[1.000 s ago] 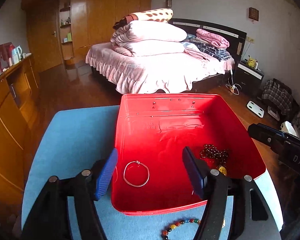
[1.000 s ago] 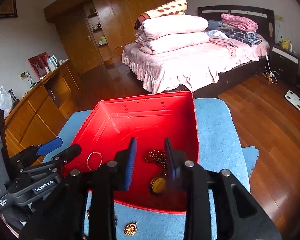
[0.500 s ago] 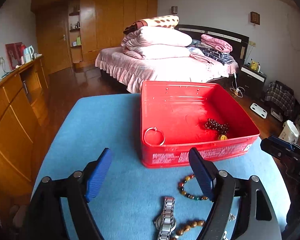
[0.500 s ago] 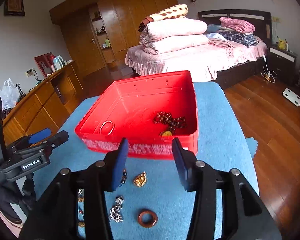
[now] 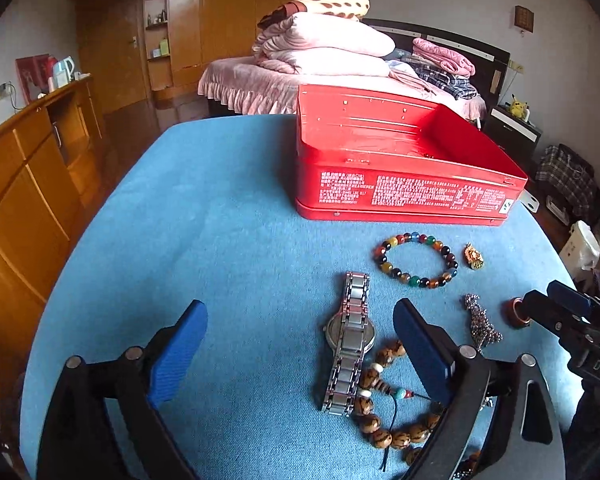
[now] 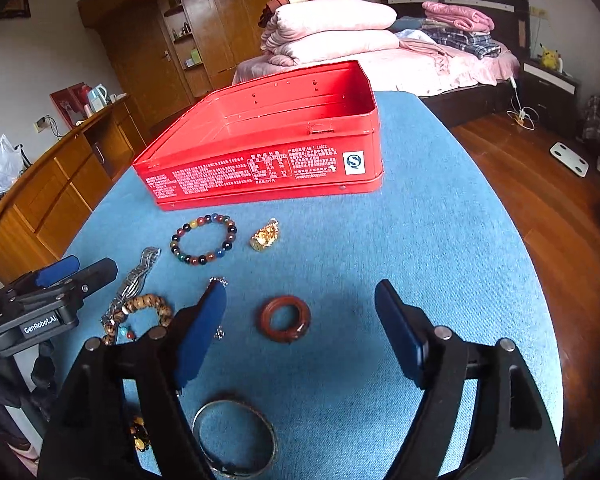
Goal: Organize jewelry
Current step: 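Withdraw both tools from the tin back over the jewelry, then grasp the brown stone ring with the right tool while the left tool grasps the silver watch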
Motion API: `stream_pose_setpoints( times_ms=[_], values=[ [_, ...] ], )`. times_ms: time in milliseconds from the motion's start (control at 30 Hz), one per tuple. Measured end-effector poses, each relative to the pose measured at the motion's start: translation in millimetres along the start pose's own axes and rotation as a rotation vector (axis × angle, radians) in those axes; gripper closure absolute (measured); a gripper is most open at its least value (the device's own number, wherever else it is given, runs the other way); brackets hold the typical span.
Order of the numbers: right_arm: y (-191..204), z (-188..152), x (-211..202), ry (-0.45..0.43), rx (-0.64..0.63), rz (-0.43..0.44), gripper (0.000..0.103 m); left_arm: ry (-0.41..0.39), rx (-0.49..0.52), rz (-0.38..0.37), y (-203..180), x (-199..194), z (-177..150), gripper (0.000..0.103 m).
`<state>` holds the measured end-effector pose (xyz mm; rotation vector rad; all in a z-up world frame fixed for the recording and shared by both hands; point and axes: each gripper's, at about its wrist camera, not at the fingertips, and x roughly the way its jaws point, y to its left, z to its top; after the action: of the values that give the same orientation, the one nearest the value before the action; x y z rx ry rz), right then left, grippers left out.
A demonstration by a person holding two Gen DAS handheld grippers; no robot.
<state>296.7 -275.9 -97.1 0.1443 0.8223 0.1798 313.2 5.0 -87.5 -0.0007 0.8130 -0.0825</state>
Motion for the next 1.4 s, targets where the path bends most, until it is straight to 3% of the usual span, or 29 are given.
stream_pose_setpoints(
  times_ms=[67, 233, 367, 667, 700, 800, 1200, 1400],
  values=[
    [0.8, -3.5, -2.4, -0.001, -0.007, -0.020, 0.016, -0.004, 0.011, 0.009, -0.2, -2.6, -7.3, 0.009],
    [8.2, -6.8, -10.8, -0.015, -0.031, -0.070, 0.007, -0.007, 0.016, 0.021, 4.0, -9.8, -17.7, 0.008],
    [13.9, -10.1, -13.5, -0.006, -0.060, -0.107, 0.006, -0.009, 0.016, 0.026, 6.6, -15.4, -22.5, 0.008],
    [17.6, -17.0, -13.5, 0.011, -0.081, -0.100, 0.007, -0.004, 0.023, 0.021, 3.3, -19.1, -24.7, 0.008],
    [17.8, -16.9, -12.7, 0.014, -0.083, -0.103, 0.008, -0.003, 0.024, 0.020, 2.8, -18.9, -25.1, 0.008],
    [18.7, -16.8, -7.0, 0.038, -0.086, -0.091, 0.029, 0.001, 0.025, 0.017, 2.0, -17.0, -24.3, 0.008],
    [16.5, -14.9, 6.9, 0.071, -0.088, -0.103, 0.046, 0.024, 0.016, -0.021, 2.2, -1.4, -18.4, 0.008],
    [14.9, -13.4, 9.4, 0.064, -0.098, -0.120, 0.061, 0.043, 0.027, -0.031, 0.6, 8.8, -13.8, 0.009]
  ],
)
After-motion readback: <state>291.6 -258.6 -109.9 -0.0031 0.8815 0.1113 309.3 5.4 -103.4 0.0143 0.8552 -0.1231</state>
